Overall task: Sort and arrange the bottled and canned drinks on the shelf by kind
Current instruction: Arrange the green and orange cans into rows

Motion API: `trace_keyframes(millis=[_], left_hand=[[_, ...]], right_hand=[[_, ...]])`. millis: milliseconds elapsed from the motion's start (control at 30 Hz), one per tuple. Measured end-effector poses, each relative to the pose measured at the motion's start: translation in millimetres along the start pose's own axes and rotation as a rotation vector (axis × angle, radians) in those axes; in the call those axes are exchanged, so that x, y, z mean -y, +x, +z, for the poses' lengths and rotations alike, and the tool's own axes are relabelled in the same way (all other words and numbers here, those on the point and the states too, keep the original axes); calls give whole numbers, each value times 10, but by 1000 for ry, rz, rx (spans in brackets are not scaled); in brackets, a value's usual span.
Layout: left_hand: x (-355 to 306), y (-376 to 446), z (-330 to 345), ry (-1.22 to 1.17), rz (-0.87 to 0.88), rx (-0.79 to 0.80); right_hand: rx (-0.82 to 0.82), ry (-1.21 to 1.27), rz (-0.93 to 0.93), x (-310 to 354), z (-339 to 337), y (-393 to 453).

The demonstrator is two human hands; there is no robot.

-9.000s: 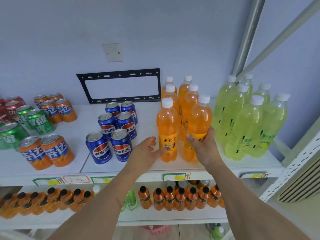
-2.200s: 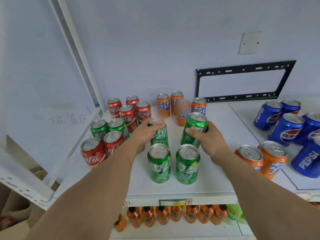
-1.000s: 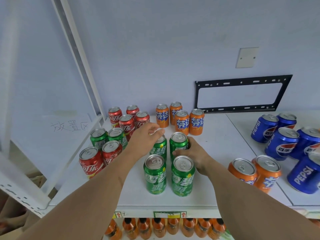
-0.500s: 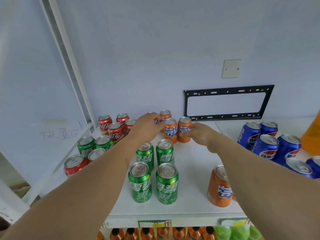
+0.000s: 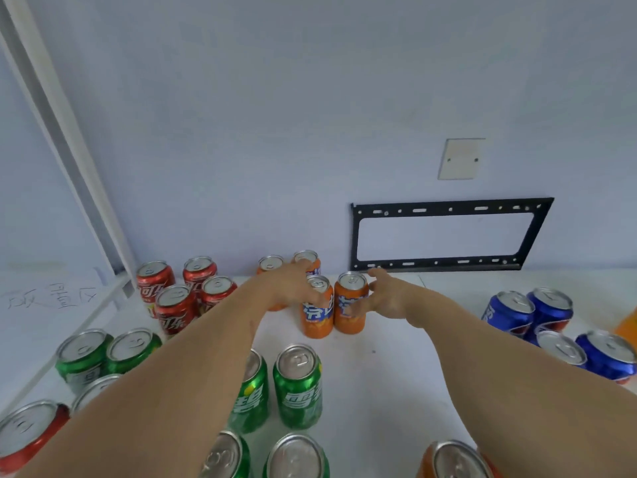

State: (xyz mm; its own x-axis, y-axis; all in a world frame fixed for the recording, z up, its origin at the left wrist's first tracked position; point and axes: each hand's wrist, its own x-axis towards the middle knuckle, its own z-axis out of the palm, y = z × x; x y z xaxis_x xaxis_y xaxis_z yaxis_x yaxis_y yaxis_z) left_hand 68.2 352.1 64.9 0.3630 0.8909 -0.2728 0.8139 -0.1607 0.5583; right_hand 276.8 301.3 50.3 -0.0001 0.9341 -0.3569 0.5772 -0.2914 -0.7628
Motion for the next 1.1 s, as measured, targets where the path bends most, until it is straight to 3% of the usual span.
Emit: trace_keyframes(millis=[133,267,400,633,1100], left_hand=[[65,197,95,116,-1,78],[198,396,181,50,0,72],[29,114,156,-220,-43,39],[-233,-261,143,-486,-59,-55],[-852,-794,664,-436,-20,-23]], right_hand=[[40,-12,-69,-166,37,363],[29,23,-157,-436,66,735],[-26,181,-109,-202,-34,218],[-54,548,-116,-506,-445,-388],[-109,540,-84,-1202,-492,-1028]])
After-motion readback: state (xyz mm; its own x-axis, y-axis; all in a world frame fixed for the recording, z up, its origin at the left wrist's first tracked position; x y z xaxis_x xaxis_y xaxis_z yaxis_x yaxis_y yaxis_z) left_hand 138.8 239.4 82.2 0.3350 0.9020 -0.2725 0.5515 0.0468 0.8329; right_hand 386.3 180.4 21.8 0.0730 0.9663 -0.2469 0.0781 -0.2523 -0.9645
